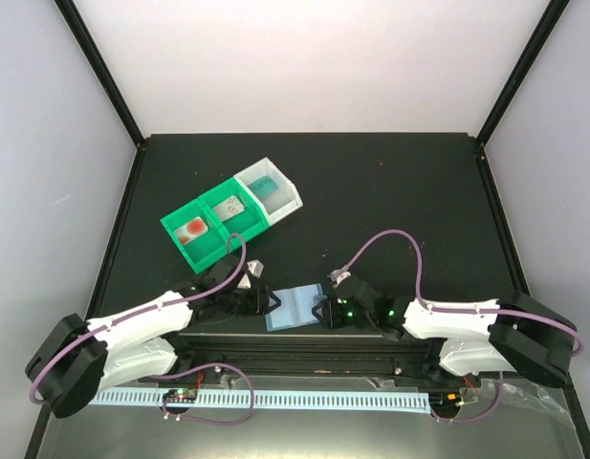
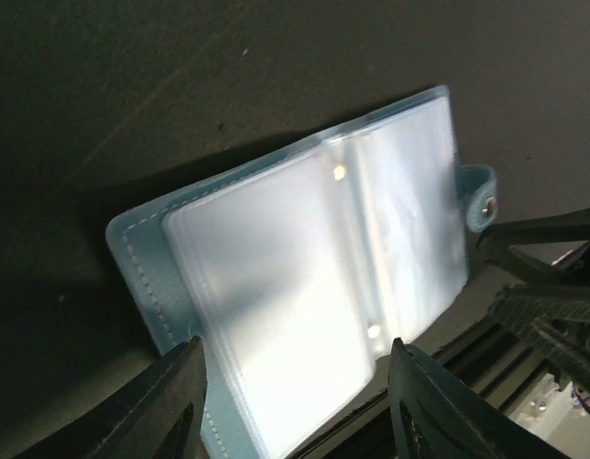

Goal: Take the credit cards out of the card holder

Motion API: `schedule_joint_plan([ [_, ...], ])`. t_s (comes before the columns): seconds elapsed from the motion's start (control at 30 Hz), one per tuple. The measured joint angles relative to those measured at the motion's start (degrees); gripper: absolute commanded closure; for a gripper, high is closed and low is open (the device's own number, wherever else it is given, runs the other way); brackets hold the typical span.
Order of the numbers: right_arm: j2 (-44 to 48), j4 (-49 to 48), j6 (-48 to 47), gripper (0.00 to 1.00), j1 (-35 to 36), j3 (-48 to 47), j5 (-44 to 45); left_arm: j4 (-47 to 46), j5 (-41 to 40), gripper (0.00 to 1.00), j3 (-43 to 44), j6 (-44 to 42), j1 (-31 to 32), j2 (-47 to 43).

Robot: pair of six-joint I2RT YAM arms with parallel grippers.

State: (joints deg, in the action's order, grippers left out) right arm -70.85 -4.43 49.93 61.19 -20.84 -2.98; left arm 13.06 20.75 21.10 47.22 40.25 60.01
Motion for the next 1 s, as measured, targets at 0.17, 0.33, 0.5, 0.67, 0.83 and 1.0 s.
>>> schedule_joint_plan([
  [0.17, -1.07, -1.11, 0.42, 0.54, -0.17, 0.11, 0.83, -1.95, -0.50, 0.52, -2.67, 1.64, 1.11, 0.00],
  [0.33, -4.04, -3.34, 0.52, 0.56, -0.17, 0.04, 0.90, -3.67, -1.46, 0.56, -3.48, 3.02, 2.54, 0.09],
  [0.5, -5.03, -4.17, 0.09, 0.58, -0.17, -0.46, 0.87, -5.29, -2.51, 0.58, -4.04, 4.00, 3.52, 0.72],
  [0.67, -3.85, -4.15, -0.55, 0.59, -0.17, -0.98, 0.15, -7.26, -2.80, 0.58, -4.35, 4.09, 3.78, 1.66],
  [0.83, -4.15, -3.98, -0.57, 0.57, -0.17, -2.54, -0.35, -8.22, -2.99, 0.58, -4.39, 4.20, 4.07, 2.36],
  [1.0, -3.61, -0.15, -1.05, 0.57, -0.17, -4.17, 2.08, -8.41, -3.10, 0.57, -4.39, 4.46, 4.13, 2.36],
])
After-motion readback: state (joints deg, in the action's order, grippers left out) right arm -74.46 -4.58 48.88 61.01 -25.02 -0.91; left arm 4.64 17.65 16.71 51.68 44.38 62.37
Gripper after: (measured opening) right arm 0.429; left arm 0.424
